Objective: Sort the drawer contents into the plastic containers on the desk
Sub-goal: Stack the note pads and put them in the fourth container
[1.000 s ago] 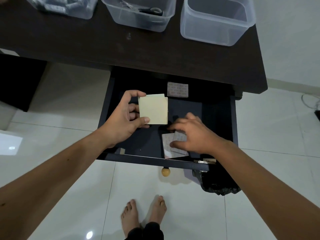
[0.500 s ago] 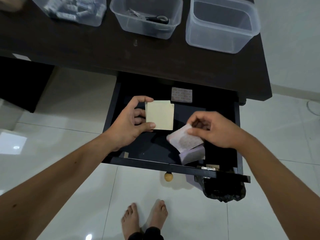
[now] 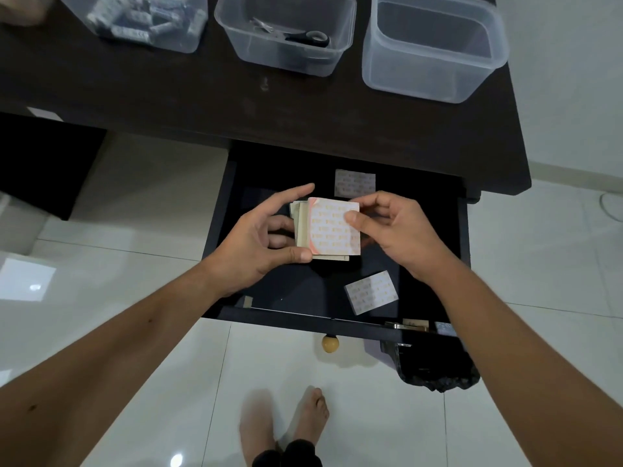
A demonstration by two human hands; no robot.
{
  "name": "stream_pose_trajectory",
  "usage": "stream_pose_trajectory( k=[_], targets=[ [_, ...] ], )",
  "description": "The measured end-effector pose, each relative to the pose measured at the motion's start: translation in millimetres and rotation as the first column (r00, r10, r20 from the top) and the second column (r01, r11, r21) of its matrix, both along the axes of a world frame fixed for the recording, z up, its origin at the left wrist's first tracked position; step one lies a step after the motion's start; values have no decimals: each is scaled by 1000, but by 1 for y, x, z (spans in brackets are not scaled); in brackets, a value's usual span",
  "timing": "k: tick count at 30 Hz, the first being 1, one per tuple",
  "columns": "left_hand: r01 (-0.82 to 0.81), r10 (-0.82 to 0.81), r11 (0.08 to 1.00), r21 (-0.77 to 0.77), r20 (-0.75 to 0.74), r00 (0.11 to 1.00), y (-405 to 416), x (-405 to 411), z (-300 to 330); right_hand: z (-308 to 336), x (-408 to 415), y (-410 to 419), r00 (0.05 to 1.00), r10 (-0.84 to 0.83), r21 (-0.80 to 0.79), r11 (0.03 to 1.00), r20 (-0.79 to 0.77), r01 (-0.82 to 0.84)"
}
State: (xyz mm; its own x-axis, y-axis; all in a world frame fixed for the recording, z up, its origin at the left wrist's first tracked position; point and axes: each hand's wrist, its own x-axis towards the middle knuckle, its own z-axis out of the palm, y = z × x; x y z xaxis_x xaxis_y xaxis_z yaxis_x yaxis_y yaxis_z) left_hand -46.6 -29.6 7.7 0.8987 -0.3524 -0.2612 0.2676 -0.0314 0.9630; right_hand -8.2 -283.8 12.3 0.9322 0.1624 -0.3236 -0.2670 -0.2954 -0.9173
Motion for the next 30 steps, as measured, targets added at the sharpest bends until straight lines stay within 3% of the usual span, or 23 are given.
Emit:
stream_pose_trajectory(
  k=[9,15,17,19,21,25,30],
  targets=[
    [20,-21,999,-31,-27,999,0,-1,0,4,1,6,999,41,-17,999,-15,-42],
    [-170,171,985,17,-21,985,1,0,-3,0,4,17,998,-42,106,993,-42,46],
    [-200,201,979,28,-18,979,3,0,-6,-13,14,17,998,-49,-58,997,39,52],
    [-197,198,979,44,-16,980,3,1,-9,-27,23,19,985,81,-312,950,153,-29],
    [-168,169,983,70,-8,986,2,2,-12,-36,28,23,959,205,-452,887,197,-97],
    [-130,131,988,85,-1,991,1,3,-16,-52,31,26,930,303,-560,816,206,-142],
    [-110,111,988,107,-7,994,2,3,-17,-56,29,22,959,218,-508,856,179,-100]
  ],
)
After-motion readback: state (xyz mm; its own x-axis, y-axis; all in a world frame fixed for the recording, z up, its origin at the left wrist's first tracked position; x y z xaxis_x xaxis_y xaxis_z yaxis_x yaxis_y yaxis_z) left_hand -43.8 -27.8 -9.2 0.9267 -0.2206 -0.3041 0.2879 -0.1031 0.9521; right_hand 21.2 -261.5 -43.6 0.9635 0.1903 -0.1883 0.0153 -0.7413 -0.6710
